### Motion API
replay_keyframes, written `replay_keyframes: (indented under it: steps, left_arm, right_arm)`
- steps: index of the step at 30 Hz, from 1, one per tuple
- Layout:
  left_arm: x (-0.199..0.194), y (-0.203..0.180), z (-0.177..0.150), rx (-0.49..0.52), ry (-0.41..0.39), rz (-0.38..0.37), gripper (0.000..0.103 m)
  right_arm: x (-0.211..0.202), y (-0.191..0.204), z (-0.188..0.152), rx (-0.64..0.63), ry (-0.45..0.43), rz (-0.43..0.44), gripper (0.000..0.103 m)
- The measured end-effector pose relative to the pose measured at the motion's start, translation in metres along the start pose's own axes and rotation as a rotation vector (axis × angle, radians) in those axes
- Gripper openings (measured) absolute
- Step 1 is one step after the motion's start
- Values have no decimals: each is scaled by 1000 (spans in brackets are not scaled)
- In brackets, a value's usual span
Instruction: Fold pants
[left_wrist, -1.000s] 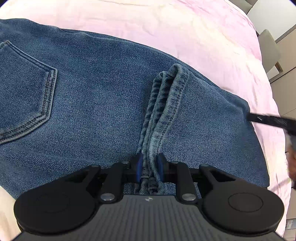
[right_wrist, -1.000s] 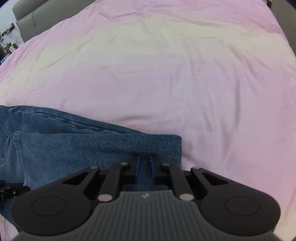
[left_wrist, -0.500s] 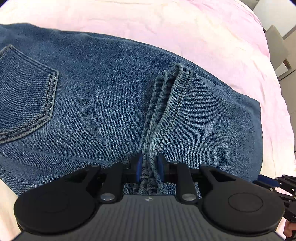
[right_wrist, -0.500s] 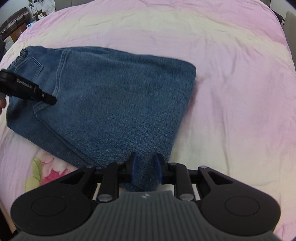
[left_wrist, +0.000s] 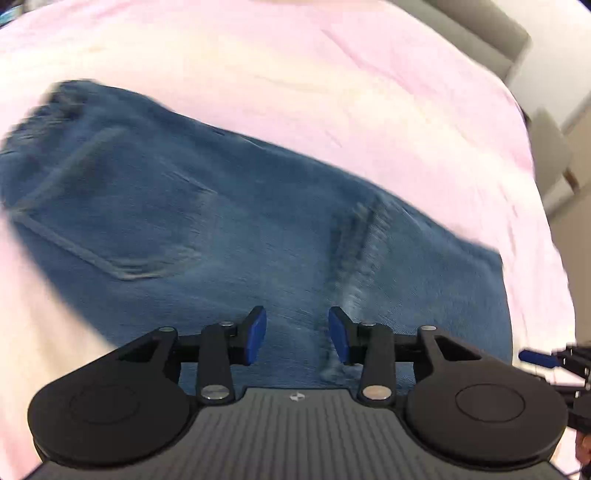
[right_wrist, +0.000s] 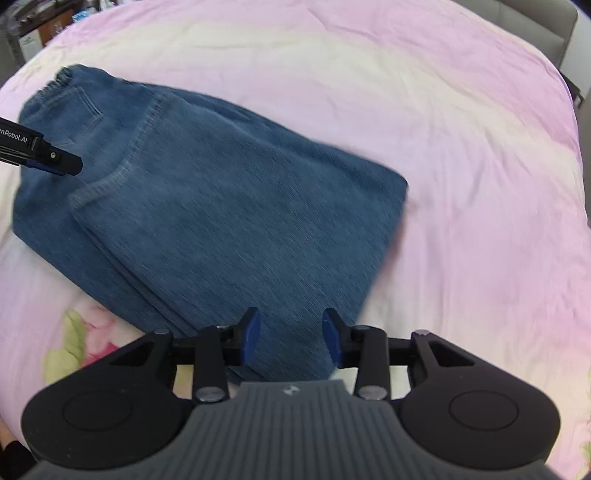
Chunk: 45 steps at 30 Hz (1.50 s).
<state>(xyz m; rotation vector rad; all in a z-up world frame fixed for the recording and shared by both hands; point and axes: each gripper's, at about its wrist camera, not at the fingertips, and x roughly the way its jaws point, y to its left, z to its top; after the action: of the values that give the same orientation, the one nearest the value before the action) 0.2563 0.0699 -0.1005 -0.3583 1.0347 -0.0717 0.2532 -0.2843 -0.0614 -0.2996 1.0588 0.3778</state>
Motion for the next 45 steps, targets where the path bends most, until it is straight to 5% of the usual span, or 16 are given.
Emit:
replay_keyframes:
  steps: [10,19,26,38,45]
  left_arm:
    - [-48,96,17,-245,-147,104,67]
    - [-51,178,21,-487,-202,66,75]
    - [-32,221,29,-680,-239,-6,83]
    - [27,253,47,-792,-229,-65,83]
    - [20,249,47,-743,-268,-53,53]
  right_arm:
    - [21,77,74,-235,-38,41,35]
    - [56,133,138,-471,2,38,35]
    - [100,160,151,-589,146,33,35]
    - [136,161,174,-619,271,81,36]
    - [138,156,182,-595,302,97,37]
